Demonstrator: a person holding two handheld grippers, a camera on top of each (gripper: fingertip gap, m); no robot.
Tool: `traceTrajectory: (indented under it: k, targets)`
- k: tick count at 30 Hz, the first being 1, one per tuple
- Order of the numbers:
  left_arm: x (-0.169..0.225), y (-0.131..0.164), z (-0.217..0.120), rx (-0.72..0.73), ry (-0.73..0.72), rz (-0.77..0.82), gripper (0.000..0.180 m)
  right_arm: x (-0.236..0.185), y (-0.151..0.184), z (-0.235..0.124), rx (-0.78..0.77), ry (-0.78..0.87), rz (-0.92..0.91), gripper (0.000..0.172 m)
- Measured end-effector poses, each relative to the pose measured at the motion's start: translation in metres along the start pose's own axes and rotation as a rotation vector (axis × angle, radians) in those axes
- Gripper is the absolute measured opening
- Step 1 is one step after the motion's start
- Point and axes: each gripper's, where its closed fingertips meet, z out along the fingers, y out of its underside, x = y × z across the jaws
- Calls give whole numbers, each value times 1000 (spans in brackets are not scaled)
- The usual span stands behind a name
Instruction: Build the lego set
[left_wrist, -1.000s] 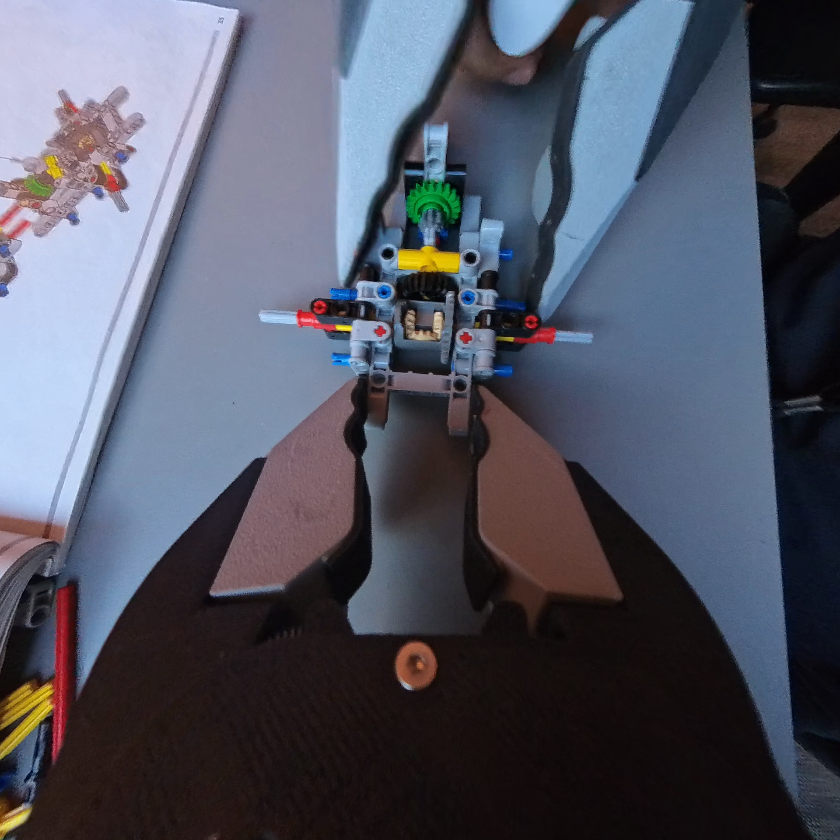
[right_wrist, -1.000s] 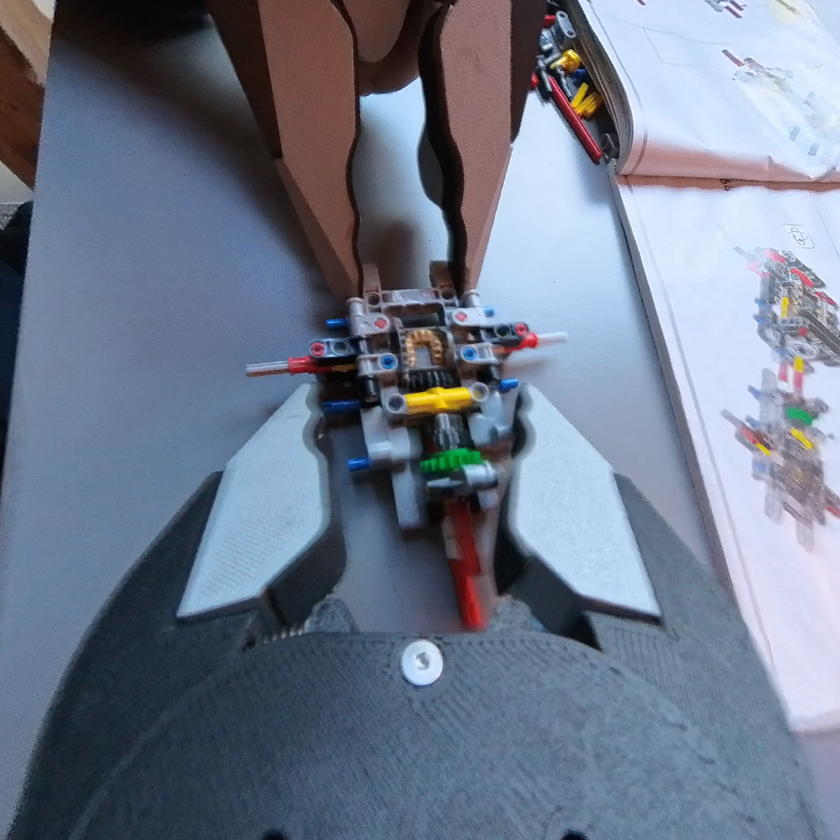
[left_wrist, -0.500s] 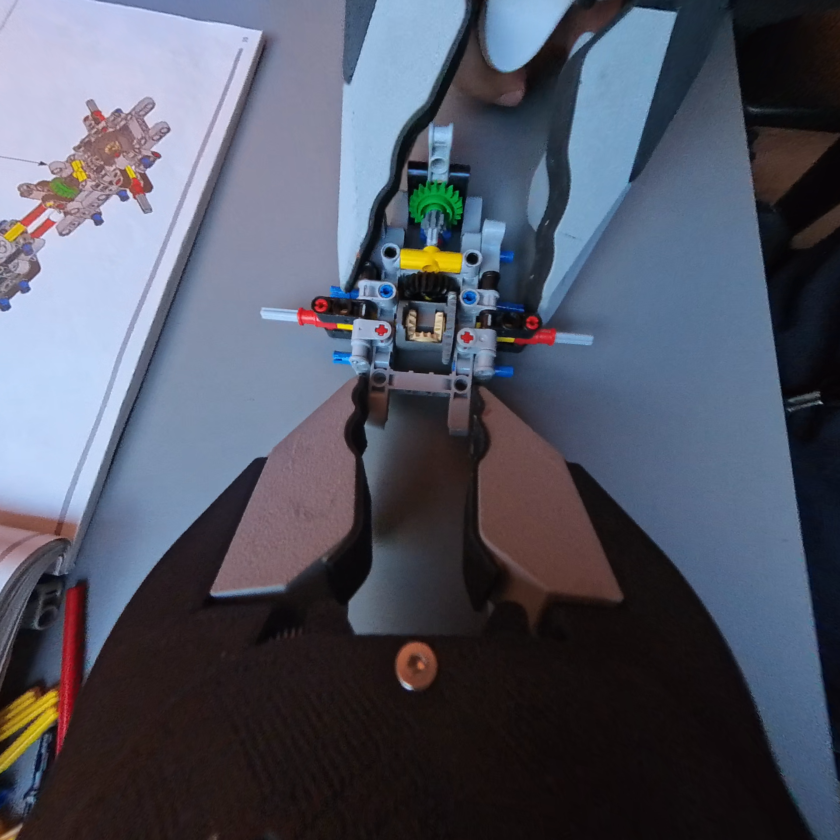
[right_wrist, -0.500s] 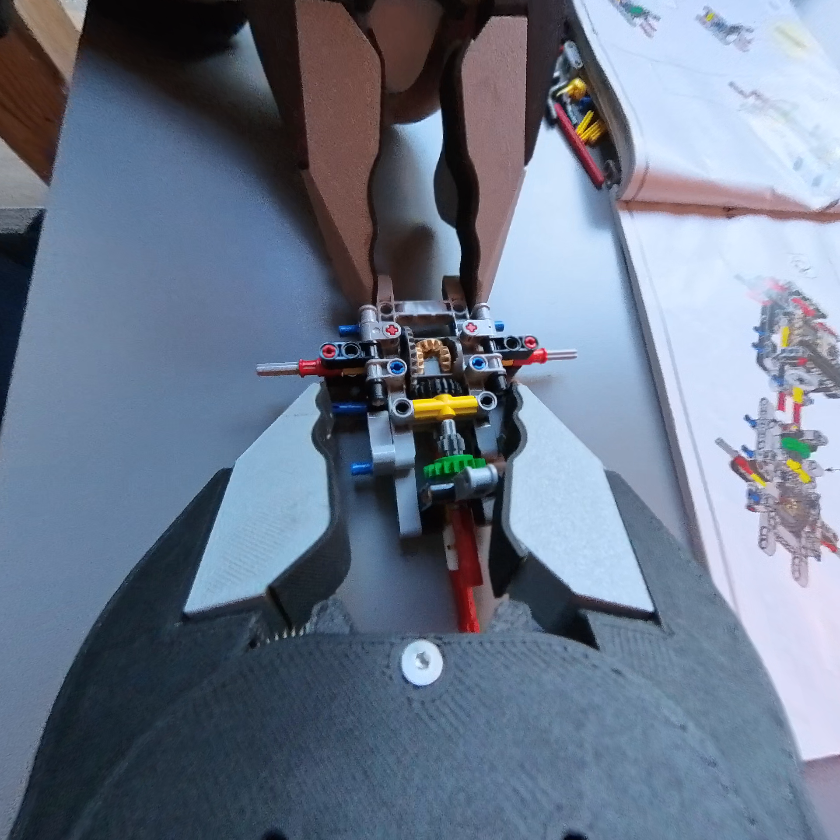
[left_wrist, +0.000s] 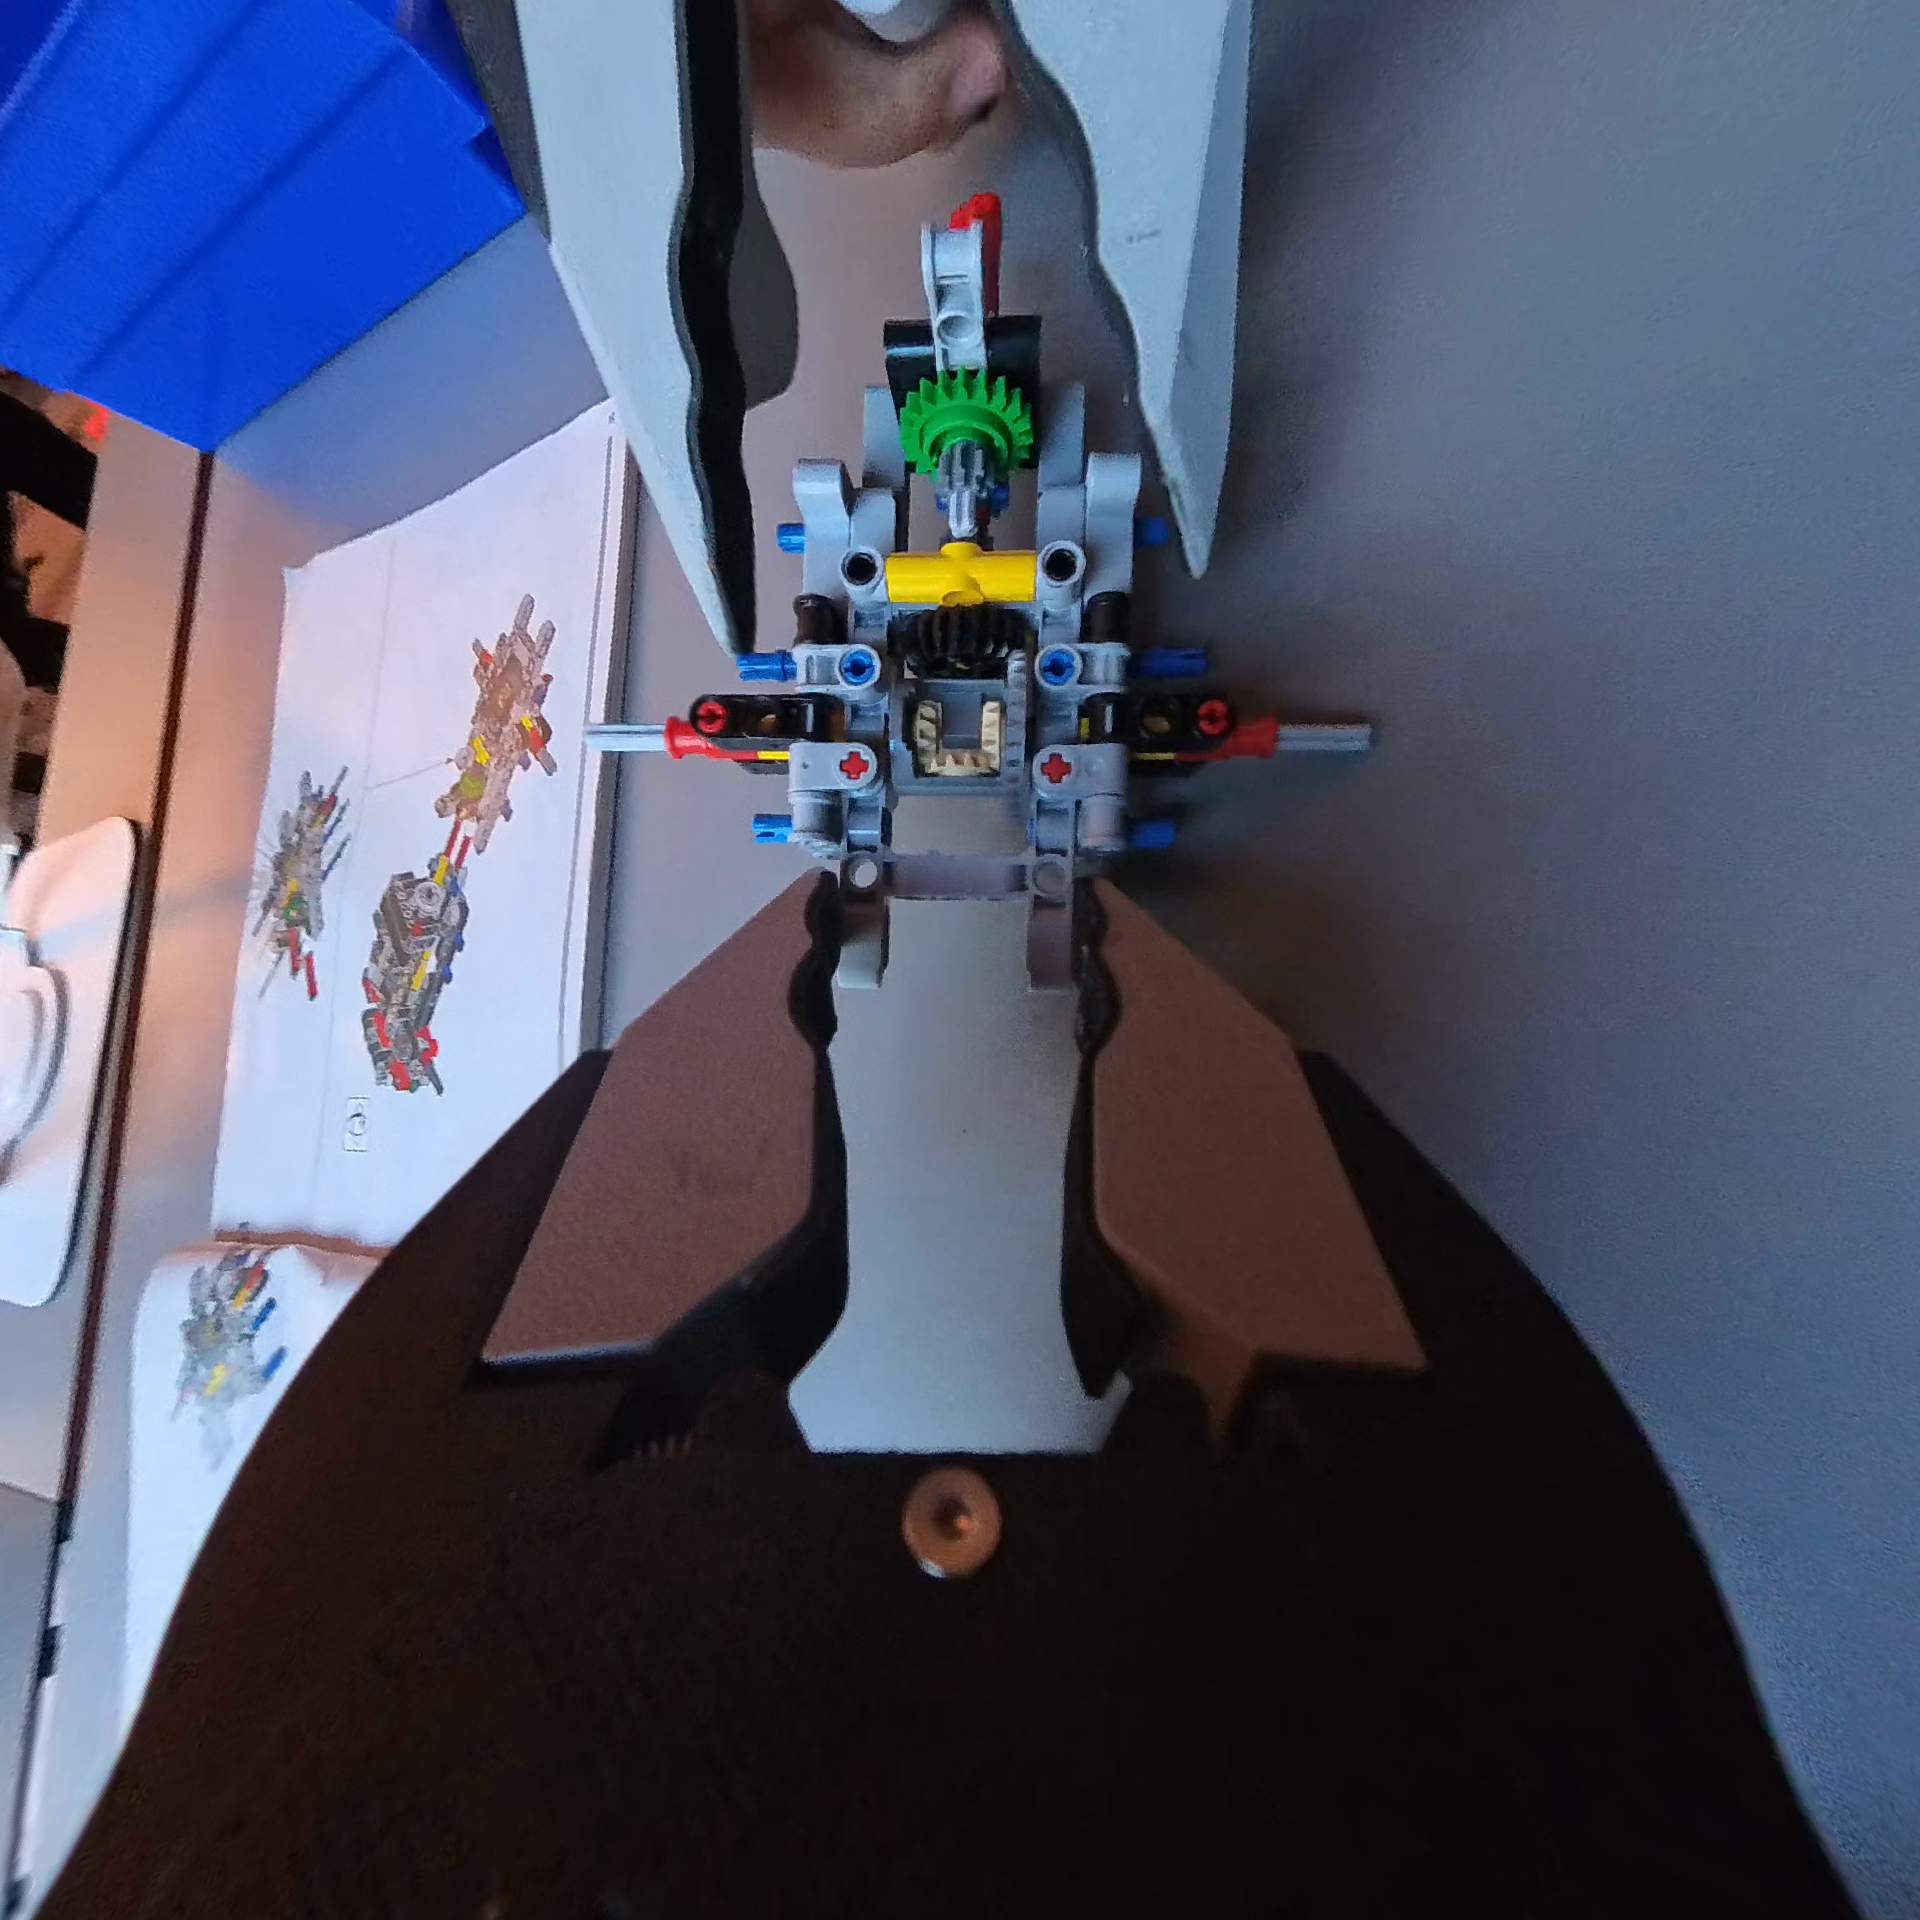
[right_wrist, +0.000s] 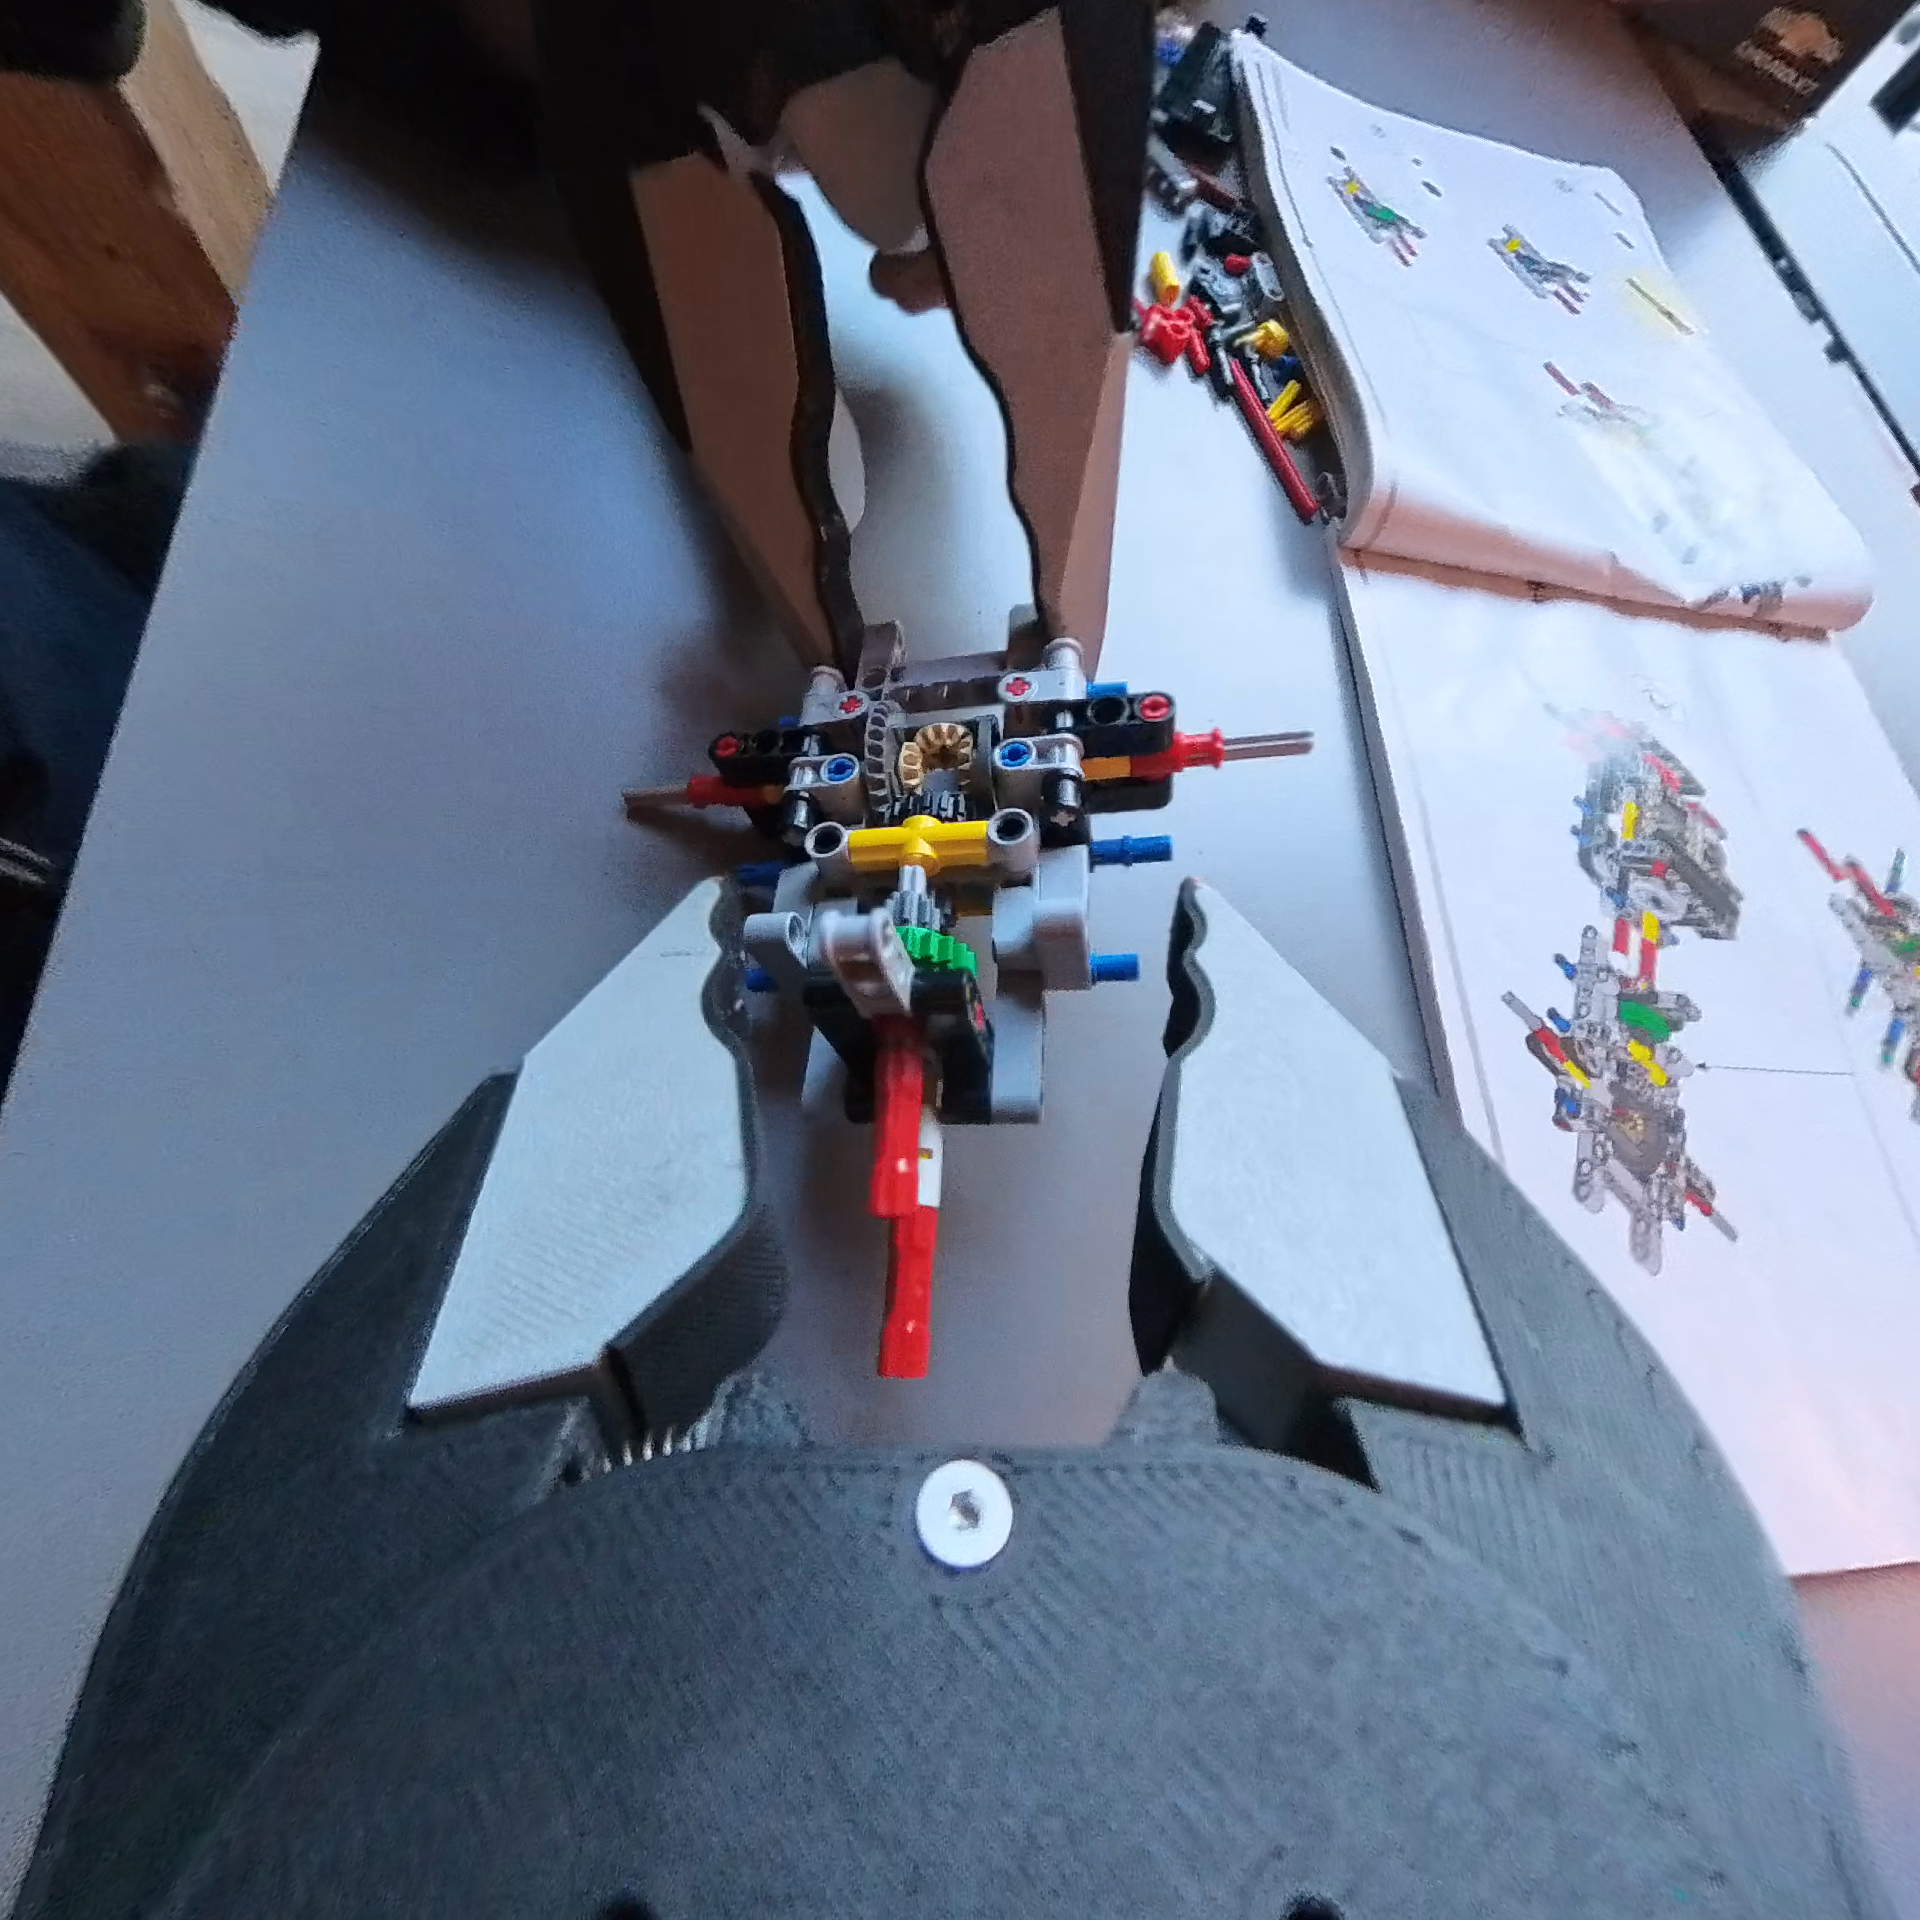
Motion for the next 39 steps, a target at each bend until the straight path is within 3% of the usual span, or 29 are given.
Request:
traceTrajectory:
  k: [9, 11, 13, 17, 18, 20, 22, 24, 29, 31, 33, 35, 37, 39]
  targets:
    - [-3, -3, -5, 4, -57, 95, 42, 2, -10, -9, -5, 13, -101, 91]
    - [-4, -1, -6, -2, -64, 104, 42, -2, -17, -19, 76, -59, -23, 85]
    - [-4, -1, -7, 11, -61, 111, 41, 0, -22, -29, 169, -156, 129, 64]
    - [-11, -2, -11, 28, -104, 150, 41, 9, -18, -37, 245, -415, 509, 57]
    - [-12, -2, -12, 33, -118, 162, 41, 12, -18, -38, 271, -460, 582, 47]
    - [-15, -2, -13, 38, -134, 185, 41, 13, -24, -43, 332, -547, 675, 45]
    - [-19, 1, -13, 31, -153, 192, 41, 9, -29, -45, 350, -584, 703, 37]
    - [-23, 5, -11, 23, -154, 169, 41, 6, -27, -38, 311, -549, 704, 14]
    - [-47, 30, -1, -92, -229, 103, 42, -16, -29, -28, 259, -570, 735, 14]
    - [-62, 48, -8, -192, -294, 92, 42, -37, -34, -27, 240, -643, 742, 24]
    - [-63, 58, -23, -219, -270, -11, 29, -57, -34, -35, 186, -712, 698, 23]
    - [-49, 51, -41, -140, -168, -192, 24, -41, -20, -37, 140, -544, 707, 26]
    - [-21, 28, -57, -69, -10, -418, 77, -14, -4, -48, 156, -343, 721, 35]
    - [16, -17, -69, 34, 155, -538, 85, -8, 10, -58, 147, -226, 637, 33]
